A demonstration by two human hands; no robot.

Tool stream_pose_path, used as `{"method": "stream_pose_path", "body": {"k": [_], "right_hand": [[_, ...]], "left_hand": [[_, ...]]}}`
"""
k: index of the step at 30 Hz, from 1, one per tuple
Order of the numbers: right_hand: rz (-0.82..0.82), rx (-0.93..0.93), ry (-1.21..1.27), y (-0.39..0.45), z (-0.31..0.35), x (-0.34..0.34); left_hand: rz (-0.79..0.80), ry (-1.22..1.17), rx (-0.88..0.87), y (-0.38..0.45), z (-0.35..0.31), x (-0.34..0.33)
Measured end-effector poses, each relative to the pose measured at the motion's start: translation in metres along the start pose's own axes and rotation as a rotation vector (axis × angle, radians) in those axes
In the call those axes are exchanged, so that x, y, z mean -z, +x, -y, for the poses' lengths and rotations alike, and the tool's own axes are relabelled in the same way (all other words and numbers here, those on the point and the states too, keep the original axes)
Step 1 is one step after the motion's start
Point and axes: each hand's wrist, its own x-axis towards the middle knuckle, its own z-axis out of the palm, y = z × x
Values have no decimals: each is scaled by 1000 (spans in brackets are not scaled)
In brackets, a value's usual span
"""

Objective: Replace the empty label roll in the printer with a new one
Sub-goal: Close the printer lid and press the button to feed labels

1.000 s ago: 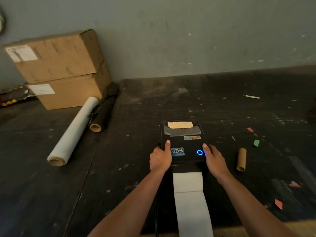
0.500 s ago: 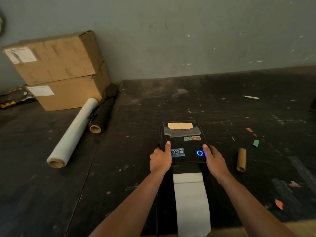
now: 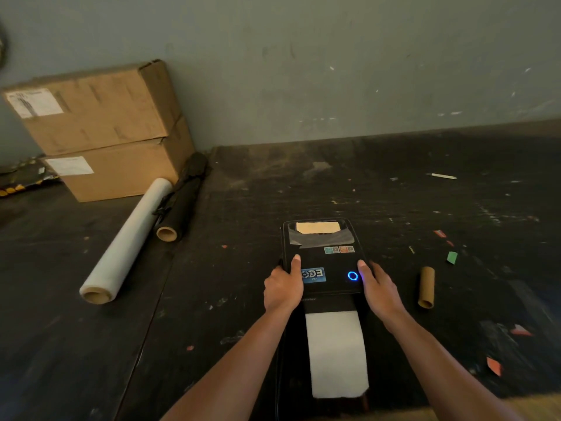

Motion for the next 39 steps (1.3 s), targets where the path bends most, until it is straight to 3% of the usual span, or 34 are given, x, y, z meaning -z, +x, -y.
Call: {"method": "stream_pose_path", "body": {"k": [39], "right_hand": [[8, 14, 27, 8, -9, -2]], "left_hand": [[21, -32, -67, 2, 4, -1]]}}
